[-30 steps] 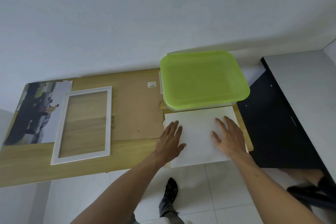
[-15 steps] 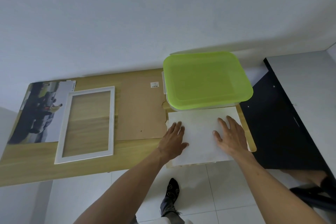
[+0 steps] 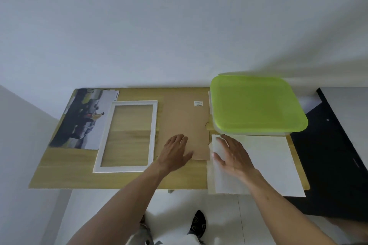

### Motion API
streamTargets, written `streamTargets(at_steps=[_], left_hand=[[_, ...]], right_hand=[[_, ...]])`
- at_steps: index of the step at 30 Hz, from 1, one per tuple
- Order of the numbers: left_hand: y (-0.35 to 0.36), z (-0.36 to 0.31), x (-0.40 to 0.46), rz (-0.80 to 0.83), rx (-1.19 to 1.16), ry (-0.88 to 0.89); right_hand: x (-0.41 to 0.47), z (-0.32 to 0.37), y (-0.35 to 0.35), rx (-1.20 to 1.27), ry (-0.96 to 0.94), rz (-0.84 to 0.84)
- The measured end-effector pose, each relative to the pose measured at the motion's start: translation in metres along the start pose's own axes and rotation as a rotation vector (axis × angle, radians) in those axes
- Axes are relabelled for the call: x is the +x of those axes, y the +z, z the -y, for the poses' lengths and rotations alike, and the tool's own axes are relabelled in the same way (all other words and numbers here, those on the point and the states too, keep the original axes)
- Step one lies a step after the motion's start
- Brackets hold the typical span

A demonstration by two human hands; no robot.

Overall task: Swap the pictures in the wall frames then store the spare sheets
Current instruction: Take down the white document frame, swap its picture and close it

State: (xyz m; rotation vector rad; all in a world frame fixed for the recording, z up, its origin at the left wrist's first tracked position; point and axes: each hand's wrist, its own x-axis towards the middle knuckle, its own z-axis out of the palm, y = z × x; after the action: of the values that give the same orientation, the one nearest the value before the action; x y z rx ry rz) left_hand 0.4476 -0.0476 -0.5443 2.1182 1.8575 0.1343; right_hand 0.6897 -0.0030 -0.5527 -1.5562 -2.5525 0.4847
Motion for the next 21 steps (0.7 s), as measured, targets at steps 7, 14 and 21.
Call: streamTargets(at_steps=[7,14,21], left_hand=[[-0.040,0.095,-0.022,-0.058,-0.005,-0.109],[-0.069,0.200,-0.051,-0.103,-0.004,-0.229],[-0.086,0.297,-0.077,-0.118,-0.014,-0.425]], right_hand=[[0.071,0.101,0.016,0.006,-0.128,0.038],[0.135,0.215,0.040,0.010,-0.214,0.048],[0.181,0.315,0.082,-0.004,-0.311,0.109]])
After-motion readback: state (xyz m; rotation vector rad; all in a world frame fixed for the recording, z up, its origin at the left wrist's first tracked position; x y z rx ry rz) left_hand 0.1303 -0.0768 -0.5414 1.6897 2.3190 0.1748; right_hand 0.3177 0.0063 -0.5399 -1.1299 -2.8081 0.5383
